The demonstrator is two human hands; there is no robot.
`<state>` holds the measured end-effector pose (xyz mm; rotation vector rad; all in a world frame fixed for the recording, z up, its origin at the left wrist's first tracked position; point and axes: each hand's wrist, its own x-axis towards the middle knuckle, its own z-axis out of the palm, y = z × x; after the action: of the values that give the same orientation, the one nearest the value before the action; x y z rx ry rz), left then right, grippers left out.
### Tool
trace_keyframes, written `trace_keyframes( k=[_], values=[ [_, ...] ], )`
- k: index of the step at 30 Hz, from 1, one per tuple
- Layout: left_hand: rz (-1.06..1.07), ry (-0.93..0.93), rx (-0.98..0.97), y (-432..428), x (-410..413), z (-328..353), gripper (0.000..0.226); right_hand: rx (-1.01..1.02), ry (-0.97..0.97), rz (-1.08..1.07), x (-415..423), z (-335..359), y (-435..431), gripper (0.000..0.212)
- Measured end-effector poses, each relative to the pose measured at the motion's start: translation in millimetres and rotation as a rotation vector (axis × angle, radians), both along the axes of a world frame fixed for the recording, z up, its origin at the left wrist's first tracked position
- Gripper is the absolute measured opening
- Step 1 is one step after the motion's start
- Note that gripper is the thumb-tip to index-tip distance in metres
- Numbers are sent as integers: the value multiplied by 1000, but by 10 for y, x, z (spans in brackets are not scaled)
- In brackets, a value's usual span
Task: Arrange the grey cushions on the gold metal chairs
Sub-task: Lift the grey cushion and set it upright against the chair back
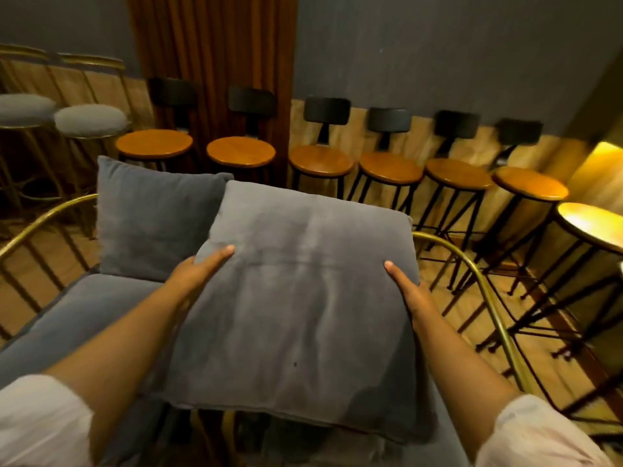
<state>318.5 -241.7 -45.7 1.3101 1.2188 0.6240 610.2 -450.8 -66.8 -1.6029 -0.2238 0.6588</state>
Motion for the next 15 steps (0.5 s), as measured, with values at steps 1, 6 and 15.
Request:
trace_keyframes(
  k=[1,6,15],
  values=[
    [-37,-4,-16,-48,161,-14,60,-6,0,-20,123,13,-117,110],
    [-181,34,-26,-119,890,-158,62,23,-62,-52,714,-33,-464,102],
    [-336,131,2,407,2249,-267,89,4,-30,11,2084,-47,-241,112]
  ],
)
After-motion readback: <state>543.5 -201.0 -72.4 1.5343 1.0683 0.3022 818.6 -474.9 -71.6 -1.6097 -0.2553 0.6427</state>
